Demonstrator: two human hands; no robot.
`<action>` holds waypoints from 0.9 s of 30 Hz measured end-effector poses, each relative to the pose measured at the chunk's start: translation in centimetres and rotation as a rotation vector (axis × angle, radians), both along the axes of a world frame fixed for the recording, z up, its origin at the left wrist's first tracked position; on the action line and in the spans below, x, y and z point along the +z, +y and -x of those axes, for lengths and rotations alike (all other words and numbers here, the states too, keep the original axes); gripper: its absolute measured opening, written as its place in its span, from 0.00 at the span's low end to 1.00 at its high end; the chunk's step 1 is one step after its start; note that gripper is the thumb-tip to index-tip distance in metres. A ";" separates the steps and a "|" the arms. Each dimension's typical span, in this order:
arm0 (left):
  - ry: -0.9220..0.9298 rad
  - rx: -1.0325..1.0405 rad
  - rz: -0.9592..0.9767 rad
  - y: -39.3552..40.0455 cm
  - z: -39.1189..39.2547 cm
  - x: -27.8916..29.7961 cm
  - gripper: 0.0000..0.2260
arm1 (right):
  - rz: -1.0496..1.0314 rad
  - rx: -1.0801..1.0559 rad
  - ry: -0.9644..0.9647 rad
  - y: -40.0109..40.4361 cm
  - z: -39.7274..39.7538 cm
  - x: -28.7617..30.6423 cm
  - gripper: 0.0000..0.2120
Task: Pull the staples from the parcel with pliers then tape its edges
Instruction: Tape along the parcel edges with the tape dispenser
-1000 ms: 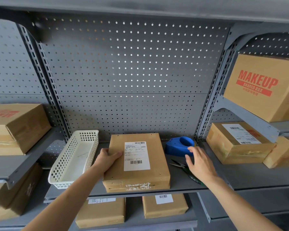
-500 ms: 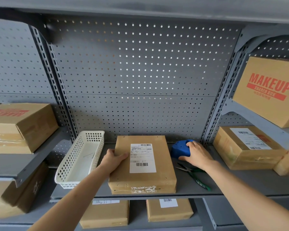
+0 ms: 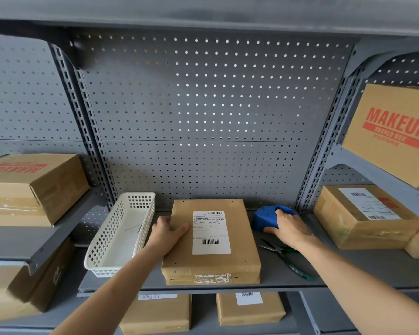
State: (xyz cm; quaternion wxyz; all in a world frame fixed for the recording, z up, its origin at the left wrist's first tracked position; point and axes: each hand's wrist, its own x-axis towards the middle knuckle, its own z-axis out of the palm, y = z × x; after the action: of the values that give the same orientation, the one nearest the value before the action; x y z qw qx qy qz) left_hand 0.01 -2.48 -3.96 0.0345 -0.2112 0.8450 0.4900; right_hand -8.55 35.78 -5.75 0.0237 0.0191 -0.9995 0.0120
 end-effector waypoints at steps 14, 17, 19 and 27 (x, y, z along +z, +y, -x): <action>0.252 -0.057 0.174 0.9 0.2 2.8 0.17 | 0.169 0.108 0.380 0.8 -0.9 3.8 0.34; 0.394 -0.068 0.224 1.8 0.0 3.9 0.12 | 0.214 0.165 0.434 0.0 -1.3 5.1 0.35; 0.540 -0.064 0.296 2.3 0.1 4.9 0.09 | 0.257 0.187 0.466 -0.7 -1.5 6.0 0.38; 0.678 -0.255 0.118 5.8 -0.3 9.8 0.05 | 0.348 0.392 0.642 -3.6 -2.5 8.2 0.36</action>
State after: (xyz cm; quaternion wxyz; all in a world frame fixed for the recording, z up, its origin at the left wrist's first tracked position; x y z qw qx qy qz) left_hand 0.30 3.37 5.84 -0.1990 0.0684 0.8547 0.4745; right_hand -6.09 32.22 2.41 0.3344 0.2077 -0.9018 0.1784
